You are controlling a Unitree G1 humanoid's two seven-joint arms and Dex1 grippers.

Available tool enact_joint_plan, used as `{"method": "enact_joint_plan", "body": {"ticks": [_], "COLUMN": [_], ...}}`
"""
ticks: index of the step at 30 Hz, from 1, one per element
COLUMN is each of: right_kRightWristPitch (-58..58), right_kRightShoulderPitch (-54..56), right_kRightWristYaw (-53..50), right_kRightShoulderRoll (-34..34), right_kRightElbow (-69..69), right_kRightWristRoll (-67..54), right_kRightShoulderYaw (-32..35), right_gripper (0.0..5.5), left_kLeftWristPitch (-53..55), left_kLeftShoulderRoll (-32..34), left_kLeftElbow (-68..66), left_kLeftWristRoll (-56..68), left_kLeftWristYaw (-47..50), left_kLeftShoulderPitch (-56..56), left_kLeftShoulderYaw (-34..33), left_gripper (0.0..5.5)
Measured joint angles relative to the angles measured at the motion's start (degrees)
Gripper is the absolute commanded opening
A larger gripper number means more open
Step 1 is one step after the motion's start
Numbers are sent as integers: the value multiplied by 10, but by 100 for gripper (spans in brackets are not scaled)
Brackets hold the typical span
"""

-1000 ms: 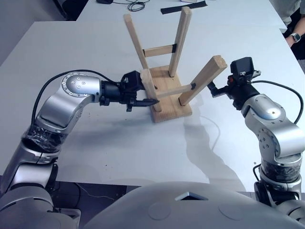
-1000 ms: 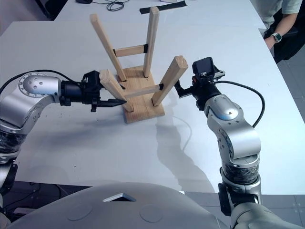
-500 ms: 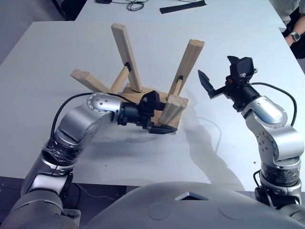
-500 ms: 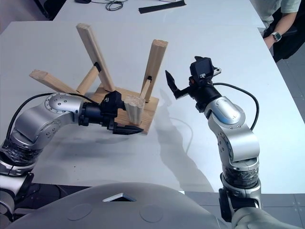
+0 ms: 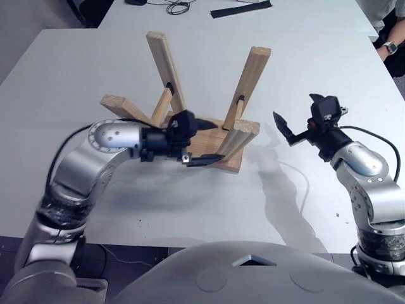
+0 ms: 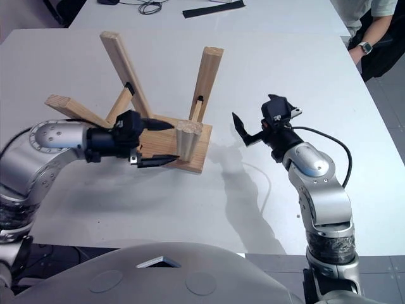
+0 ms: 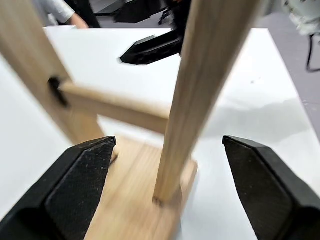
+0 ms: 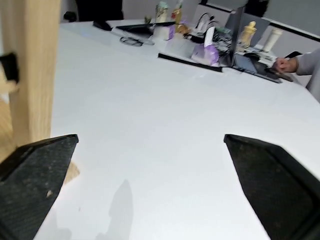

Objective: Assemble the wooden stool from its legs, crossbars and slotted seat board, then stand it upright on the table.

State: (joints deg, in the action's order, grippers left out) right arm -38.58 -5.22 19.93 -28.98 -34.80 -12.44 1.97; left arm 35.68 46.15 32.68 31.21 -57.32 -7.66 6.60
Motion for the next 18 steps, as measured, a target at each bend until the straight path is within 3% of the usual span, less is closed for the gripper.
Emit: {"method": "enact_joint_plan", "body": {"ticks": [4, 7, 13, 18], "right_kRightWristPitch": [5, 22, 32, 42], "right_kRightShoulderPitch": [-59, -95, -139, -141], "right_kRightWristYaw": [58, 86, 91, 68], "right_kRightShoulderRoll": [-55, -83, -87, -70], "right_kRightElbow": [-9, -14, -20, -8], "right_kRightWristRoll": [6, 20, 28, 60], "right_kRightShoulderYaw": [-17, -29, -44, -69], "right_gripper": [540, 540, 465, 393], "left_kLeftWristPitch": [-60, -144, -238, -325], "left_kLeftShoulderRoll": [94, 122, 54, -11], "left_kLeftElbow": [29, -20, -267, -380], "left_kLeftWristRoll": [23, -7, -142, -217], "left_kLeftWristYaw": [-136, -197, -52, 46], "left_kLeftShoulderPitch": [179, 268, 181, 117], "left_kLeftShoulderYaw": [-87, -131, -129, -109], "left_gripper": [396, 396, 321, 319]}}
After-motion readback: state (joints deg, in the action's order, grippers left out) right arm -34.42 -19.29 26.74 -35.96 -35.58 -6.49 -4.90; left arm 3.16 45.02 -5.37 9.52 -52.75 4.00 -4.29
